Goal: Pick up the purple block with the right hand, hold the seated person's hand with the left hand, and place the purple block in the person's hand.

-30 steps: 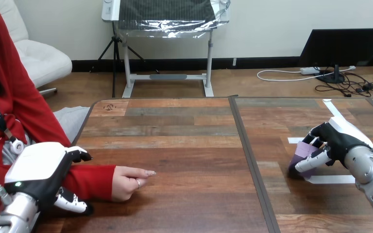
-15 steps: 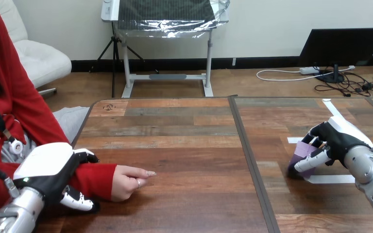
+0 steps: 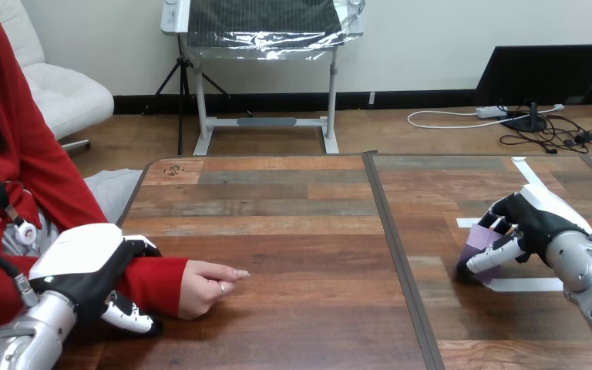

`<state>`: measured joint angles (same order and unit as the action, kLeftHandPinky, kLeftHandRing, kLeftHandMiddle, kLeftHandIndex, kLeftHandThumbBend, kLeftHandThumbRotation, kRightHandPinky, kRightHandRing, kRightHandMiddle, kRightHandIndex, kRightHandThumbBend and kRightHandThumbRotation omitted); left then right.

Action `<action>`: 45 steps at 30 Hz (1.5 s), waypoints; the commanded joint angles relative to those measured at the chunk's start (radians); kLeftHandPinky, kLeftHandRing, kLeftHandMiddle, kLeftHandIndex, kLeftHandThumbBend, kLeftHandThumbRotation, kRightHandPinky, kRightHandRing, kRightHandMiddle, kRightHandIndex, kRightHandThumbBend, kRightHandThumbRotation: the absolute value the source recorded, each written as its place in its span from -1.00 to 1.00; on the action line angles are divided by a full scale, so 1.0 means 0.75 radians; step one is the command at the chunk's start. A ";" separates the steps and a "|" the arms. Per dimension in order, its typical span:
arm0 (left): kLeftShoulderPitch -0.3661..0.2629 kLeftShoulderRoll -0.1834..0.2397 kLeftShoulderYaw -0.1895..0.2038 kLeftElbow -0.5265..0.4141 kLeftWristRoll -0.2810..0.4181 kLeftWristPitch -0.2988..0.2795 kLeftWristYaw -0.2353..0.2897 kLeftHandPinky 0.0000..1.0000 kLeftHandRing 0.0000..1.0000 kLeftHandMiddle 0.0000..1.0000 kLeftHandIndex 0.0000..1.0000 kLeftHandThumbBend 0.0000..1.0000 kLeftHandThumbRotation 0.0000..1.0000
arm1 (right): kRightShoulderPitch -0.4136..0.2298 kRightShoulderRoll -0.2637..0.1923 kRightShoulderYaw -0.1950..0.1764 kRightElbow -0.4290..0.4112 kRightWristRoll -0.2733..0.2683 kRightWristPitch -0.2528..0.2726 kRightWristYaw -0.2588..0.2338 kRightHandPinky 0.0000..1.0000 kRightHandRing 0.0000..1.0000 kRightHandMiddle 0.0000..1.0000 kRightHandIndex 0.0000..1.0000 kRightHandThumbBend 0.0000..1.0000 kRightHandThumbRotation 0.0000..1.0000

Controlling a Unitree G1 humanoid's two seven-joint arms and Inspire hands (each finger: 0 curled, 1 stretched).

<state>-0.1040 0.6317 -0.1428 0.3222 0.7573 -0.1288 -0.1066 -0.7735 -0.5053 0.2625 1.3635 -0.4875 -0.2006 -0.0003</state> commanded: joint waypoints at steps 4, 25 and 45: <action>-0.066 0.001 -0.058 0.001 0.000 0.011 -0.033 0.25 0.45 0.49 0.43 0.83 -0.65 | -0.092 0.005 -0.015 -0.035 0.011 -0.043 -0.038 -0.12 -0.04 0.05 0.05 0.50 -1.00; -0.098 -0.006 -0.095 0.017 -0.015 0.064 -0.097 -0.08 0.13 0.21 0.24 0.74 -0.91 | -0.098 0.005 0.002 -0.035 -0.009 -0.056 -0.054 -0.11 -0.03 0.05 0.05 0.52 -1.00; -0.088 -0.020 -0.075 -0.002 -0.097 0.106 -0.133 -0.43 -0.30 -0.11 -0.05 0.55 -1.00 | -0.103 0.005 0.002 -0.033 -0.006 -0.058 -0.044 -0.11 -0.03 0.04 0.05 0.50 -1.00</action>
<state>-0.1656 0.6267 -0.1894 0.3162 0.7101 -0.0500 -0.2014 -0.7736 -0.5054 0.2675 1.3634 -0.4915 -0.2300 -0.0094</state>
